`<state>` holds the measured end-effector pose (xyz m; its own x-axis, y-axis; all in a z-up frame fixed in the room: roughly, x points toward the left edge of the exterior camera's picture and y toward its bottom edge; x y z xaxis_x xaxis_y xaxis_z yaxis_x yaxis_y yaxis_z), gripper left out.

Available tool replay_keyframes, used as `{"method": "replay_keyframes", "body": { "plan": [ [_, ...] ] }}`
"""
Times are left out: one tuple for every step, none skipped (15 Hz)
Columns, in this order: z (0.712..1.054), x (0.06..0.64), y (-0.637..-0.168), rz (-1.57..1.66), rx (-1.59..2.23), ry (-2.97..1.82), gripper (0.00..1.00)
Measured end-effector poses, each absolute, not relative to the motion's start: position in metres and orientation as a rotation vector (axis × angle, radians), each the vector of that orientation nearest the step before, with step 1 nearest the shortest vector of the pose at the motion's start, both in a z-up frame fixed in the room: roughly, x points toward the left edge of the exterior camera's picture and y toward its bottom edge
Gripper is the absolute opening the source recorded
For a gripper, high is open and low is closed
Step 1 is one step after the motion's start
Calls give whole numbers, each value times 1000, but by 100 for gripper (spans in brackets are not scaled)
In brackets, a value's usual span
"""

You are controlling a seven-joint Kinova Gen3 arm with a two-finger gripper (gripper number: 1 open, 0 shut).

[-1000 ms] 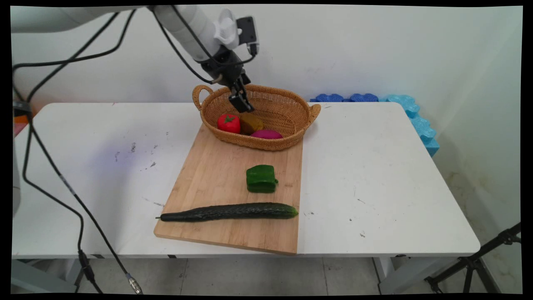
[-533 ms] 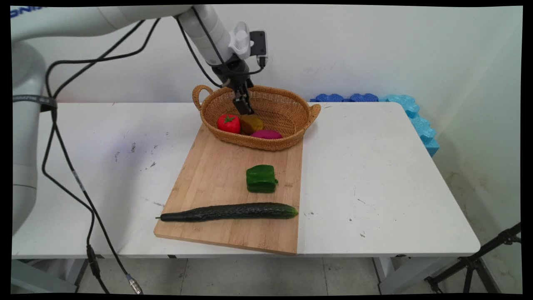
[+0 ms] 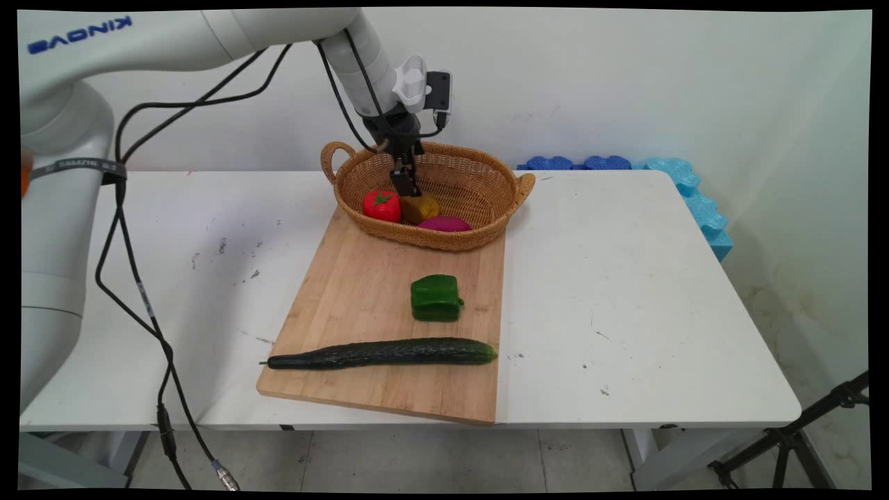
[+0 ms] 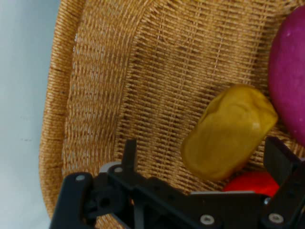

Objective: Pick up the potato from the vegetable basket

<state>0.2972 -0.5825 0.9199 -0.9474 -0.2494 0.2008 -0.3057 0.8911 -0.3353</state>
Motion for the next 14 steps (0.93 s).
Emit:
{"method": "replay_keyframes", "body": {
  "plan": [
    [916, 298, -587, 545, 417, -2915, 100],
    [912, 298, -591, 538, 409, -2920, 100],
    [908, 299, -594, 528, 400, -2926, 100],
    [904, 299, -597, 517, 390, -2932, 100],
    [901, 299, -599, 505, 382, -2935, 100],
    [897, 299, -602, 492, 373, -2939, 100],
    [893, 298, -603, 480, 364, -2942, 100],
    [890, 298, -605, 470, 356, -2945, 100],
    [887, 298, -607, 461, 349, -2948, 100],
    [884, 298, -608, 453, 342, -2951, 100],
    [882, 298, -609, 446, 338, -2952, 100],
    [879, 298, -611, 439, 332, -2954, 100],
    [877, 298, -612, 432, 327, -2955, 100],
    [875, 297, -612, 427, 323, -2956, 100]
  ]
}}
